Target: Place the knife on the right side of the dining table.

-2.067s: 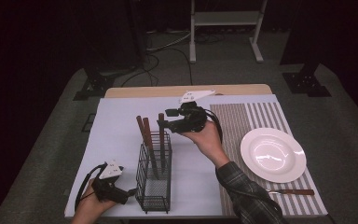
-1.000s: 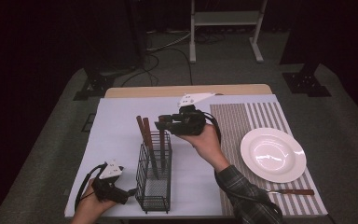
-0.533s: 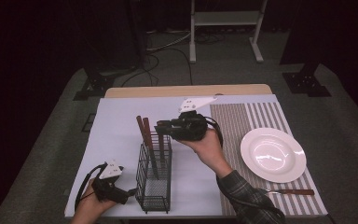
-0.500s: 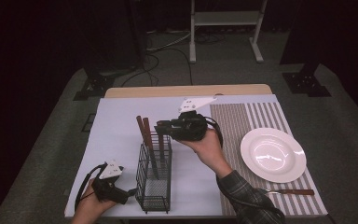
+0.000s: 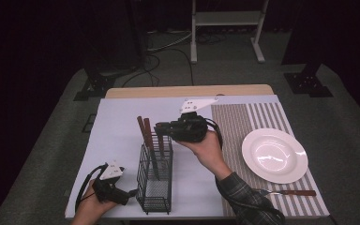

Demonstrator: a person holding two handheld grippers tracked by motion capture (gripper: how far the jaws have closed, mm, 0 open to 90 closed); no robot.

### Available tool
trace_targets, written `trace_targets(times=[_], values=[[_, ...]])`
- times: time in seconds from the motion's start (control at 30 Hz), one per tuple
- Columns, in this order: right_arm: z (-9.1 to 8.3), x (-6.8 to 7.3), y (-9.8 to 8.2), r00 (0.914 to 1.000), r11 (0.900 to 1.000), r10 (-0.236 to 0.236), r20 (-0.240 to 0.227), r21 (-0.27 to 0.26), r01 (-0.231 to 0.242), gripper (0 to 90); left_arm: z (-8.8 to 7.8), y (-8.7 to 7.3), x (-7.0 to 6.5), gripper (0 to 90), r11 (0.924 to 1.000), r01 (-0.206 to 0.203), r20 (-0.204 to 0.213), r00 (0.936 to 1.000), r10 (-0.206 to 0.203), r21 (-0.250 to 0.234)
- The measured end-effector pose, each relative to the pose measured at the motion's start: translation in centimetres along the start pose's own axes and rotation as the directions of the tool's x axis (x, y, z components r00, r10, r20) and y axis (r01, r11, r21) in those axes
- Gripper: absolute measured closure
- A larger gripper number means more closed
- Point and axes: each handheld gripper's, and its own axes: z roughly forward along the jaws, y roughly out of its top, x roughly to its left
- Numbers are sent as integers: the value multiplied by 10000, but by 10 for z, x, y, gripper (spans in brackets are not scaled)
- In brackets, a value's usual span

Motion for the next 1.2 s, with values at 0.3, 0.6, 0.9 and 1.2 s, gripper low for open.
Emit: trace_targets(times=[0.3, 0.6, 0.9, 1.2], values=[[-2, 0, 2, 10000, 9999, 78, 50, -144, -77, 799, 0, 0, 0, 0, 10000, -3, -6, 10000, 3, 0], [-6, 3, 10, 9999, 9996, -48, 138, -265, 52, 799, 0, 0, 0, 0, 10000, 21, 0, 10000, -21, -2], [-12, 9, 27, 9993, 9986, -297, 242, -424, 307, 799, 0, 0, 0, 0, 10000, 11, -3, 10000, -11, 0], [-16, 16, 43, 9978, 9967, -591, 291, -535, 606, 799, 0, 0, 0, 0, 10000, -18, -14, 10000, 18, 9]])
